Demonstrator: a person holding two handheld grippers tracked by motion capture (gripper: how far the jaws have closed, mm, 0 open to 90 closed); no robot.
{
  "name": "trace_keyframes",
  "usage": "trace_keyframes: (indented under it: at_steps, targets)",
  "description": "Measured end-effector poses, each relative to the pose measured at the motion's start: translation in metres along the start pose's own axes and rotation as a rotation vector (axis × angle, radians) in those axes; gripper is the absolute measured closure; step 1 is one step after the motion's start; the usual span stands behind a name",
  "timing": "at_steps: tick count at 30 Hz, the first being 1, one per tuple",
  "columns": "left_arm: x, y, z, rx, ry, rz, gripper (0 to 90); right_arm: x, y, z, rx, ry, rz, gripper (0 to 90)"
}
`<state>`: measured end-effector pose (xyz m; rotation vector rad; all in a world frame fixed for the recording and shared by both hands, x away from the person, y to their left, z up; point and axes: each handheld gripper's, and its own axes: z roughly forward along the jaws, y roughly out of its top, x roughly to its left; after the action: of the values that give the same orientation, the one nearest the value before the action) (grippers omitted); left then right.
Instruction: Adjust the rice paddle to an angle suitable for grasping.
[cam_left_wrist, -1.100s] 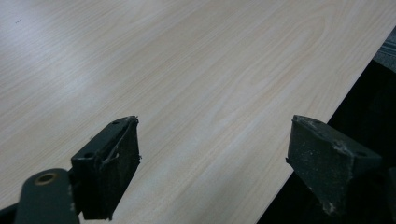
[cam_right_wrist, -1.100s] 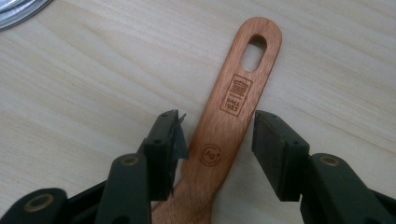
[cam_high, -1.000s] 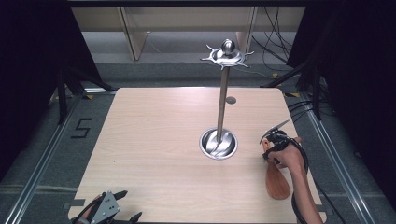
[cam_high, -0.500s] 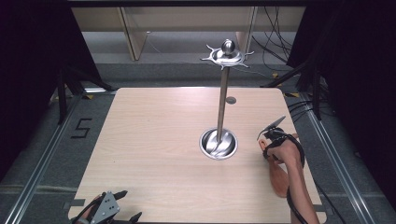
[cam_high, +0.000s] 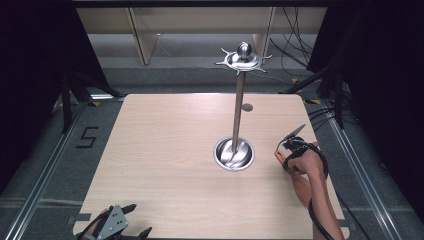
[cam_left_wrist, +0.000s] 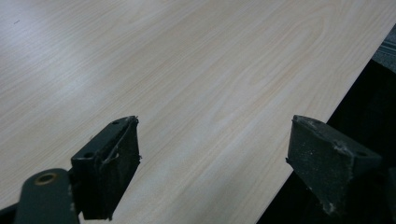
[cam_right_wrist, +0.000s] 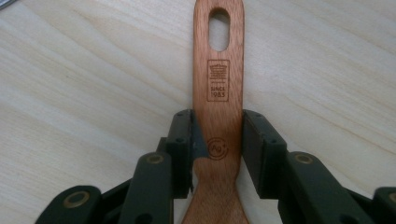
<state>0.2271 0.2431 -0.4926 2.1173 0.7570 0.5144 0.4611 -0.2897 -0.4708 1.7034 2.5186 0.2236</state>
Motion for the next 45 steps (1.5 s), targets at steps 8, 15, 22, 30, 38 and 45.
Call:
trace_keyframes:
  at_steps: [8, 15, 22, 30, 38, 45]
  targets:
    - [0.001, 0.0, 0.0, 0.003, 0.002, 0.012, 16.2, -0.003, -0.01, -0.011, -0.095, 0.047, -0.072, 66.2]
    - [0.001, 0.0, 0.0, 0.004, 0.003, 0.012, 16.2, 0.003, -0.022, -0.033, -0.224, 0.072, -0.086, 66.2]
    - [0.001, 0.0, 0.0, 0.002, 0.005, 0.012, 16.2, 0.0, -0.038, -0.051, -0.355, 0.109, -0.12, 66.2]
    - [0.002, 0.001, 0.0, 0.019, 0.008, 0.026, 16.2, 0.002, -0.057, -0.066, -0.477, 0.136, -0.1, 67.0]
    - [0.001, 0.0, 0.0, 0.006, 0.003, 0.014, 16.2, 0.0, -0.063, -0.078, -0.579, 0.122, -0.143, 67.0]
    - [0.002, 0.001, 0.0, 0.017, 0.01, 0.027, 16.2, 0.007, -0.066, -0.097, -0.617, 0.114, -0.181, 67.0]
